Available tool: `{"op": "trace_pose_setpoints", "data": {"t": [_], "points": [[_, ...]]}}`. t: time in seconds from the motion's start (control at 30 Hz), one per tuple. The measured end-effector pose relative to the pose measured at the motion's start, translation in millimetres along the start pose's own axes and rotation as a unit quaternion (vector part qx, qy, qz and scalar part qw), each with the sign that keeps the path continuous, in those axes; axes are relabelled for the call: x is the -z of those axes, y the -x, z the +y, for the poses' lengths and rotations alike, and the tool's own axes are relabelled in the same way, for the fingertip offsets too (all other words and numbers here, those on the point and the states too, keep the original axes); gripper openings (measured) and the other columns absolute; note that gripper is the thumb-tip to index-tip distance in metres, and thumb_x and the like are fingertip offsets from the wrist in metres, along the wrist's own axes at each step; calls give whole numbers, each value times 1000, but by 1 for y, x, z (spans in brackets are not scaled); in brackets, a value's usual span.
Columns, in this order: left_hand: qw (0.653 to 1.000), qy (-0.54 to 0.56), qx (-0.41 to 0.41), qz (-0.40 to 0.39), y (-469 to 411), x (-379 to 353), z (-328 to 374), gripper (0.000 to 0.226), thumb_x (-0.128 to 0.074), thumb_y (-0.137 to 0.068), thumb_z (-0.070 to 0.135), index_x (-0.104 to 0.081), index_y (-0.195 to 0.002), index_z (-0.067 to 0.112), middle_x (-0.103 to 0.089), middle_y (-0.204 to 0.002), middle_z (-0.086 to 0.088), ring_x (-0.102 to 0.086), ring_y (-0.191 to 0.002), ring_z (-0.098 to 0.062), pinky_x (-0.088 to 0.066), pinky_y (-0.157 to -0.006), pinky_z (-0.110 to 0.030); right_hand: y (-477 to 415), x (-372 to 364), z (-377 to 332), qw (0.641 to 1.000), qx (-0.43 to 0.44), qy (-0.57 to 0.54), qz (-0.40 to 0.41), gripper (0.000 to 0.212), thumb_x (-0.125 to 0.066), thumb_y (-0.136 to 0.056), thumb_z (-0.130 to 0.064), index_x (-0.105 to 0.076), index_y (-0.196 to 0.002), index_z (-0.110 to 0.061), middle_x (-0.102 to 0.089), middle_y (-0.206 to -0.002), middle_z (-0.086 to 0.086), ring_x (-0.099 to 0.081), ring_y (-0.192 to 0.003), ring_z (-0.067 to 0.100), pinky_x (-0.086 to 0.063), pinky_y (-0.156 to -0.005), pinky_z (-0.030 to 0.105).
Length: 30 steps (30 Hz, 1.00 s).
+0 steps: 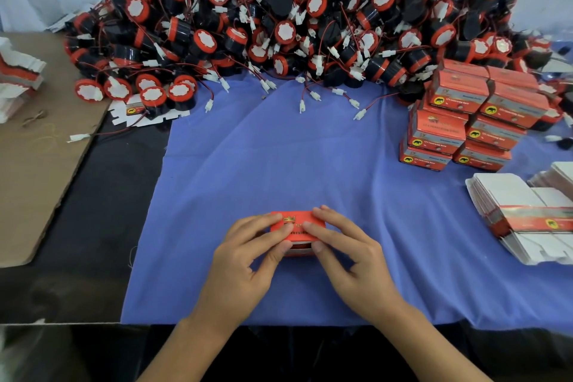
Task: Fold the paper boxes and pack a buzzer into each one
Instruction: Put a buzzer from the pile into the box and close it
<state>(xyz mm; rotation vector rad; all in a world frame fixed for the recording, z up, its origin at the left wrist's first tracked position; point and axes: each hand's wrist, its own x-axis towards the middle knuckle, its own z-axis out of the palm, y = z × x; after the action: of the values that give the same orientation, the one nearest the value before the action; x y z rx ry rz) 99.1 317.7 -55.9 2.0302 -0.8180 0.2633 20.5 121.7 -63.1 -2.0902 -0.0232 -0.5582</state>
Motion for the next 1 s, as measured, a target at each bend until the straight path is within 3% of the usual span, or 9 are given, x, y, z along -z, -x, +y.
{"op": "trace_pose_setpoints", "data": {"t": [0.27,0.37,0.5,0.6,0.73,0.83,0.9,1.0], "points": [[999,-19,-14,-37,8,-3,-6,34,-65,-99,26,-70,-133,24,-60,-143,9,-53,-131,-7,-38,-111,-17,2,1,-3,1000,-3,1,-2,38,-64,-97,-9,-71,-130,-25,-55,-148,-17,-49,-141,10,-41,-114,22],[999,-30,-17,-41,8,-2,-5,35,-59,-102,30,-69,-135,23,-58,-146,8,-51,-134,-7,-37,-113,-18,2,-1,-4,1000,8,20,4,37,-64,-96,-7,-71,-130,-21,-55,-148,-12,-49,-142,12,-41,-114,23],[993,-95,-38,-54,12,1,4,40,-51,-104,27,-65,-139,16,-57,-149,0,-54,-137,-19,-38,-116,-25,7,-2,-5,994,32,106,-6,37,-60,-99,-11,-67,-135,-17,-53,-151,-2,-44,-146,14,-37,-118,26],[973,-207,-74,-77,16,6,12,49,-52,-97,8,-59,-145,13,-53,-153,-3,-53,-139,-23,-49,-110,-33,9,2,-3,964,117,237,-18,39,-54,-103,-13,-61,-140,-9,-53,-152,7,-45,-146,22,-40,-118,33],[943,-301,-91,-107,22,11,27,63,-26,-88,-8,-60,-141,2,-57,-148,-12,-58,-134,-29,-63,-86,-35,13,8,-6,912,148,376,-69,66,-67,-81,7,-55,-145,-4,-49,-154,12,-47,-143,28,-53,-106,39],[907,-384,-85,-149,25,12,36,68,-2,-102,-6,-60,-138,-2,-58,-145,-18,-59,-132,-31,-63,-84,-36,21,4,-19,886,127,433,-109,67,-43,-82,1,-46,-149,0,-45,-156,18,-50,-141,31,-55,-102,39],[905,-380,-60,-179,28,9,41,65,-8,-98,-9,-61,-136,-6,-58,-144,-23,-58,-132,-34,-62,-88,-40,23,1,-26,887,98,432,-129,66,-42,-83,-1,-42,-149,3,-43,-156,22,-54,-137,31,-56,-99,38],[948,-255,21,-190,20,3,50,48,-41,-97,-5,-55,-143,-3,-47,-154,-21,-54,-137,-31,-60,-92,-35,27,-1,-32,919,45,366,-143,76,-58,-78,6,-38,-152,4,-33,-160,24,-53,-139,29,-54,-101,34]]}}
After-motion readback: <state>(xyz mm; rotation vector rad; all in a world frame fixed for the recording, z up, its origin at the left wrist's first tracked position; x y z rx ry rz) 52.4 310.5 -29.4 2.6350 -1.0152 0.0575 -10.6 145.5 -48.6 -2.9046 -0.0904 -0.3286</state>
